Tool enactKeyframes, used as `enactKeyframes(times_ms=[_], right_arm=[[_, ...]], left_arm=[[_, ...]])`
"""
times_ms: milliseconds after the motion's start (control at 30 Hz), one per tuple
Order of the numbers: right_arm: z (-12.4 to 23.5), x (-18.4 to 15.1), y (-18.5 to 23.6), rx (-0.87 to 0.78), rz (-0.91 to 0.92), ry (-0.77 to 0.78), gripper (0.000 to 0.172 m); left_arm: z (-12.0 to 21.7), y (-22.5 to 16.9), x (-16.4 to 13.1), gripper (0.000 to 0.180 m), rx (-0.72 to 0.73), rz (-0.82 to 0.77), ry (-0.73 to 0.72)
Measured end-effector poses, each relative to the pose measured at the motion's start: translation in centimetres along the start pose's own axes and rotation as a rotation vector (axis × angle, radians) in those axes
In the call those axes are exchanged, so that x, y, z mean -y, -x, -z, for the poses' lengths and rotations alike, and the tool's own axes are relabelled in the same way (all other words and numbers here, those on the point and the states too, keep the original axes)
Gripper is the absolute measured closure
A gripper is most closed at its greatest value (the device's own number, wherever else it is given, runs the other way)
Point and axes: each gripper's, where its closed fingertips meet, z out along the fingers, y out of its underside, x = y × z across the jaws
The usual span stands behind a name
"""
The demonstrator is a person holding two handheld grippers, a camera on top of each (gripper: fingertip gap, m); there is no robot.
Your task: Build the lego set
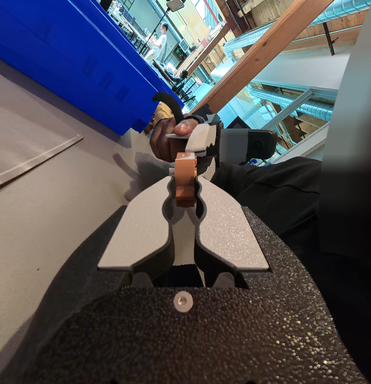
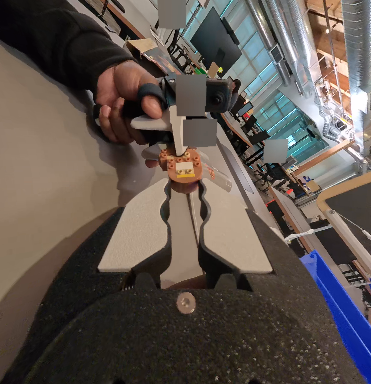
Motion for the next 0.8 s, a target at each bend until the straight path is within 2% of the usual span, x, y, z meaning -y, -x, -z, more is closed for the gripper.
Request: enactKeyframes(times_ms=[367,800], right_arm=[[0.0,-0.5,0.5,0.015,0.065,0.046,0.145],[-0.1,-1.0,1.0,0.059,0.031,0.091,0.145]], left_arm=[[-0.2,0.0,-0.4,0.165,-0.003,0.017,0.027],[-0.5,0.4,-1.2,0.164,0.045,0.005,0.062]])
